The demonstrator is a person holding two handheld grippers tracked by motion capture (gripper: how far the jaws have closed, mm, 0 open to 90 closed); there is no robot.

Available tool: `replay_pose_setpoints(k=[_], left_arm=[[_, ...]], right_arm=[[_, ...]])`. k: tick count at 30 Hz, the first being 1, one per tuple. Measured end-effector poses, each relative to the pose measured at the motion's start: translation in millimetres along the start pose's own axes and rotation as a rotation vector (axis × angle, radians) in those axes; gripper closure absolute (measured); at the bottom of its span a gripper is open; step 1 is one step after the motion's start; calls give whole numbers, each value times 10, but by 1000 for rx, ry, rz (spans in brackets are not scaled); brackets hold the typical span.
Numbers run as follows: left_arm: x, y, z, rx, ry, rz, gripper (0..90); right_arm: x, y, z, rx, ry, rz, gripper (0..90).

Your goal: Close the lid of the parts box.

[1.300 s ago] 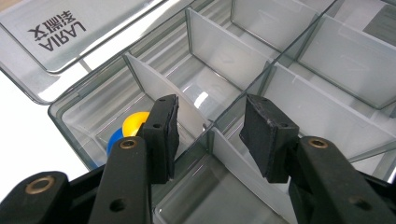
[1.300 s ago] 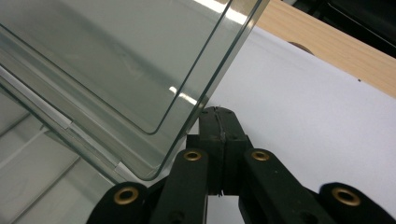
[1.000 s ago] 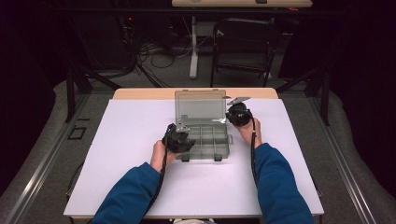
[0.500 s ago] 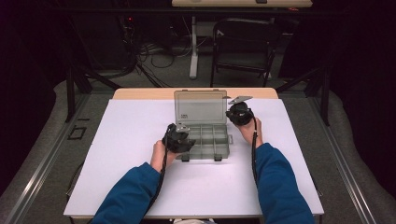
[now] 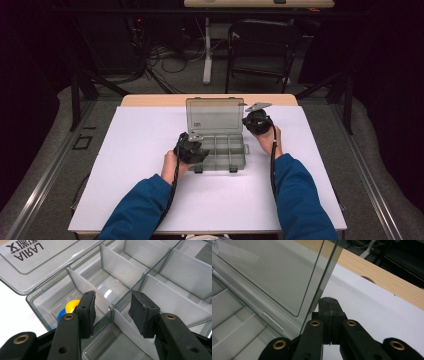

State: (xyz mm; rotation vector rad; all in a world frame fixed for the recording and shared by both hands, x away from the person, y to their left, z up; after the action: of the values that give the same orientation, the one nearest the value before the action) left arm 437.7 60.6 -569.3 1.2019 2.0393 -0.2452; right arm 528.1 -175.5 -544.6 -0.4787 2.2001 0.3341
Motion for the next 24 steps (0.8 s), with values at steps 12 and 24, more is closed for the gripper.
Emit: replay_pose_setpoints(k=[12, 24], left_arm=[[-1, 2, 0, 0, -2, -6, 551], [-1, -1, -1, 0, -5, -18, 543]], right_arm=[[-22, 14, -101, -26, -38, -23, 900], [-47, 28, -192, -48, -65, -36, 900]])
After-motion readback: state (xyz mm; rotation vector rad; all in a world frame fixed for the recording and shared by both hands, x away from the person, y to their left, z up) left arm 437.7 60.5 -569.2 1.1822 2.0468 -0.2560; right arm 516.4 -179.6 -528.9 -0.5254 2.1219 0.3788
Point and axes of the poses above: each handheld gripper's, and its own axes: z roughly forward along the jaws, x roughly out of its underside, y roughly to its left, the point moved 4 cm from there along z, roughly forward along the jaws, and after that the axes turned 14 degrees about z, right-handed, at the moved point
